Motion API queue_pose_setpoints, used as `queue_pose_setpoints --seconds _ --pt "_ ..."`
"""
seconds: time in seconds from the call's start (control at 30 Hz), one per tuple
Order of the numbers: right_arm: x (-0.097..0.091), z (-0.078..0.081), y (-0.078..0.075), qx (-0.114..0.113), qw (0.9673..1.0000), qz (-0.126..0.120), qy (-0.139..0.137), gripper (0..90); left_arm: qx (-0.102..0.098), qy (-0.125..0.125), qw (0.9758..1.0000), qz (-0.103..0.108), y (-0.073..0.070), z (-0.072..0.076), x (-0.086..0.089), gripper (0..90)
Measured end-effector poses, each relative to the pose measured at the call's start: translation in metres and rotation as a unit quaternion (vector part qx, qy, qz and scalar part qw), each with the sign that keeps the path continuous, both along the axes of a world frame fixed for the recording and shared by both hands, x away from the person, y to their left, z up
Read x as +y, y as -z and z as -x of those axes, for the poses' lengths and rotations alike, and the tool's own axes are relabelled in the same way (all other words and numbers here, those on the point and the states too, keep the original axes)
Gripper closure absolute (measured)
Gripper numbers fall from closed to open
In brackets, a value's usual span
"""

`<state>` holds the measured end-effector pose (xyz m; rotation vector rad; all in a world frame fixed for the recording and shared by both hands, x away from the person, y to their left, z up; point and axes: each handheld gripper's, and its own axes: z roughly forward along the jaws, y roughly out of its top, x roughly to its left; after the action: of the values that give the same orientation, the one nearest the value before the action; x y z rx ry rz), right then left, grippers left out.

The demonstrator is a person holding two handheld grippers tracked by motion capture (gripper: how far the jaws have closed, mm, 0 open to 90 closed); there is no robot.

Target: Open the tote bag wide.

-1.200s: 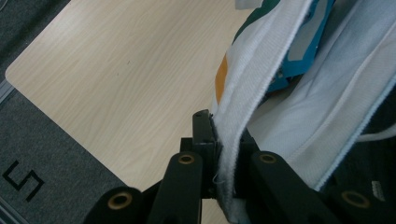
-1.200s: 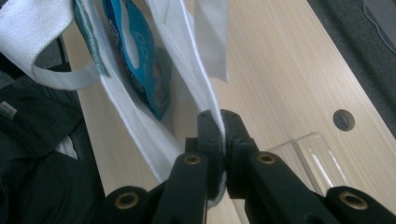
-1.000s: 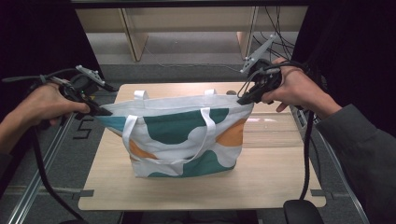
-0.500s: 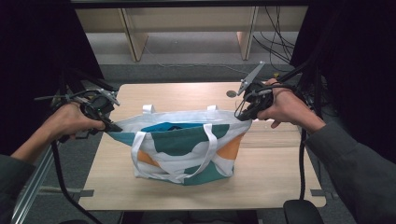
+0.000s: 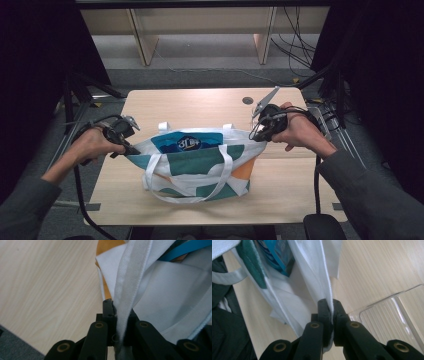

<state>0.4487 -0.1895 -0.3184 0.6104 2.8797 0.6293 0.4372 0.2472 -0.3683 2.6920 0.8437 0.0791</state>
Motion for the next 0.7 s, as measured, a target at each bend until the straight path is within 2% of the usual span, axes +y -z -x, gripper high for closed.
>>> queue_pose_setpoints --seconds 0.1,0.23,0.27,0.4,0.5,0.53,0.7 --pt "-0.001 0.003 0.014 0.008 0.9999 -0.003 0.006 88.1 0.012 -0.002 0.9999 0.006 0.021 0.0 -0.003 84.6" --pt "0.0 0.007 0.042 0.016 0.9999 0.001 0.004 88.0 0.025 -0.006 0.9996 0.008 0.047 -0.002 -0.007 84.5" --pt "0.0 0.008 0.05 0.017 0.9998 0.002 0.004 88.0 0.028 0.0 0.9996 0.005 0.051 -0.003 -0.006 84.5" --pt "-0.001 0.011 0.077 0.029 0.9994 -0.003 0.018 88.0 0.035 -0.011 0.9992 0.016 0.069 -0.004 -0.005 84.3" --pt "-0.002 0.013 0.09 0.04 0.9988 -0.018 0.022 88.0 0.046 -0.013 0.9987 0.019 0.083 -0.004 -0.005 84.3" --pt "-0.002 0.013 0.095 0.04 0.9989 -0.02 0.016 88.0 0.047 -0.012 0.9987 0.019 0.086 -0.004 -0.005 84.2" --pt "-0.002 0.014 0.112 0.041 0.9985 -0.027 0.023 88.0 0.046 -0.02 0.9982 0.032 0.097 -0.003 -0.002 83.8"
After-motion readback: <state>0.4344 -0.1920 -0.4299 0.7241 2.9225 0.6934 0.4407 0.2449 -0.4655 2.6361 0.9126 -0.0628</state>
